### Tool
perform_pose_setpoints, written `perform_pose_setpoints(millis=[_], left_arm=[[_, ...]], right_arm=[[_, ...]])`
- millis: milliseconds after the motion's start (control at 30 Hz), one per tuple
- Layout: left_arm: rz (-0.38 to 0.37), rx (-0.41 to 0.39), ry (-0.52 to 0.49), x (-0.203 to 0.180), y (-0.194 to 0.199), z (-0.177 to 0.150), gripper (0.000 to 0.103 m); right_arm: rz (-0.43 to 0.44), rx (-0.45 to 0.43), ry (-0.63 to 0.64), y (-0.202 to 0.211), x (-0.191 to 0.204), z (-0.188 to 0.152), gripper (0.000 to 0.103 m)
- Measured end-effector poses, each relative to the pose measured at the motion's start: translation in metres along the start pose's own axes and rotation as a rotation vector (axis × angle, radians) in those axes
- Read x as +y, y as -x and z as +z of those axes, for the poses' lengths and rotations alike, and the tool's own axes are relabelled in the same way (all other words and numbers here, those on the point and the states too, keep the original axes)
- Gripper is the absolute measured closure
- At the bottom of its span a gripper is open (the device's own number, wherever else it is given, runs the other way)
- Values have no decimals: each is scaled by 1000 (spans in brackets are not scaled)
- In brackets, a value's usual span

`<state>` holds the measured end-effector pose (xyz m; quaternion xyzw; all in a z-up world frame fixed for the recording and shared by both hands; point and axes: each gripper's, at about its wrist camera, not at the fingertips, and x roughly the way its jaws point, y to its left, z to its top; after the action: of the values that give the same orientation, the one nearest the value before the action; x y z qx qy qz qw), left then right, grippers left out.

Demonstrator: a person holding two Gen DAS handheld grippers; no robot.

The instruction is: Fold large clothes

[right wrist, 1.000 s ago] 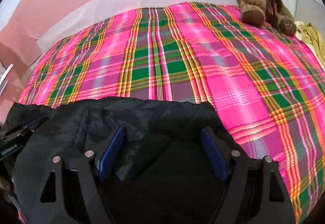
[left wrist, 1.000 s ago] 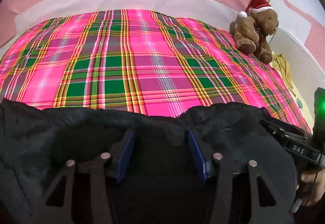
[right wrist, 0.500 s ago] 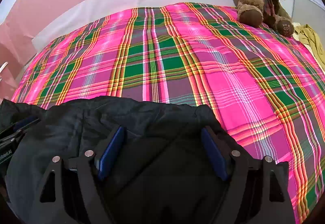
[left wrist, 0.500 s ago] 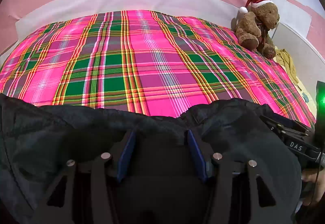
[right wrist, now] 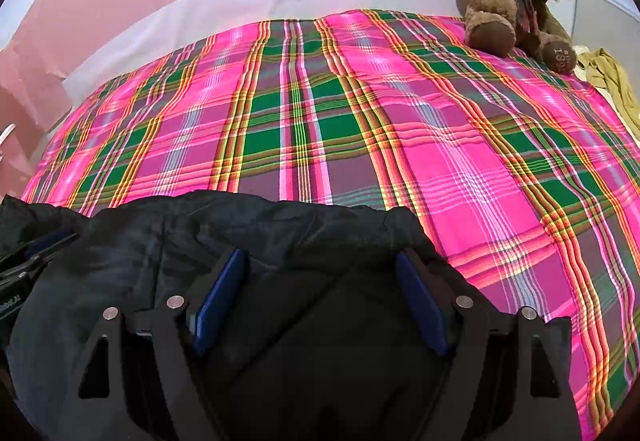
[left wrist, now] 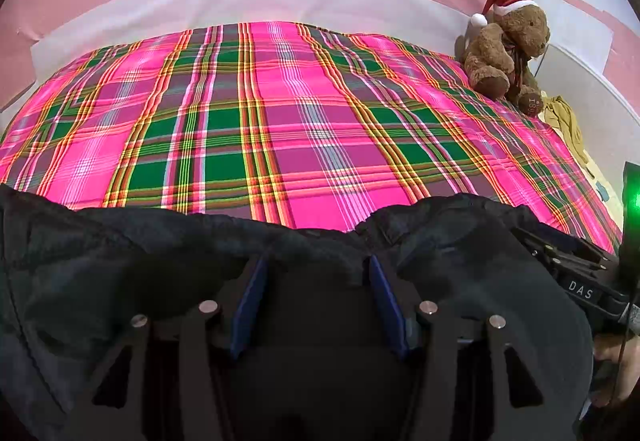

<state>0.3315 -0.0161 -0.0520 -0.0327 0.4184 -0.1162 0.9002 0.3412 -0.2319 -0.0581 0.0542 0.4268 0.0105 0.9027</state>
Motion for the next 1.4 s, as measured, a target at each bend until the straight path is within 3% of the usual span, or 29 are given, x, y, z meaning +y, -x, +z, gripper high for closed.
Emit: perform_pose_setpoints(millis=[333, 433, 500, 633, 767, 867, 1033, 1400], left_arm=[[-26, 36, 26, 6, 18, 12, 50], [-42, -20, 25, 16, 56, 20, 52], [-46, -78, 13, 29, 85, 25, 52], [37, -145, 26, 71, 114, 24, 52], [85, -91, 98, 117, 92, 14, 52], [44, -53, 155, 136, 68, 1, 52], [62, -62, 157, 127, 44, -9, 51], [72, -88, 145, 125, 38, -19, 51]], right_arm=[[-24, 14, 14, 19, 5, 12, 25], [-19, -54, 15, 60, 16, 23, 25], [27, -105, 34, 87, 35, 29, 25], [100, -125, 94, 97, 84, 23, 25], [113, -30, 113, 56, 115, 13, 25], [94, 29, 124, 23, 119, 8, 25], [65, 13, 146, 5, 116, 1, 26], [55, -25, 142, 2, 116, -11, 26]])
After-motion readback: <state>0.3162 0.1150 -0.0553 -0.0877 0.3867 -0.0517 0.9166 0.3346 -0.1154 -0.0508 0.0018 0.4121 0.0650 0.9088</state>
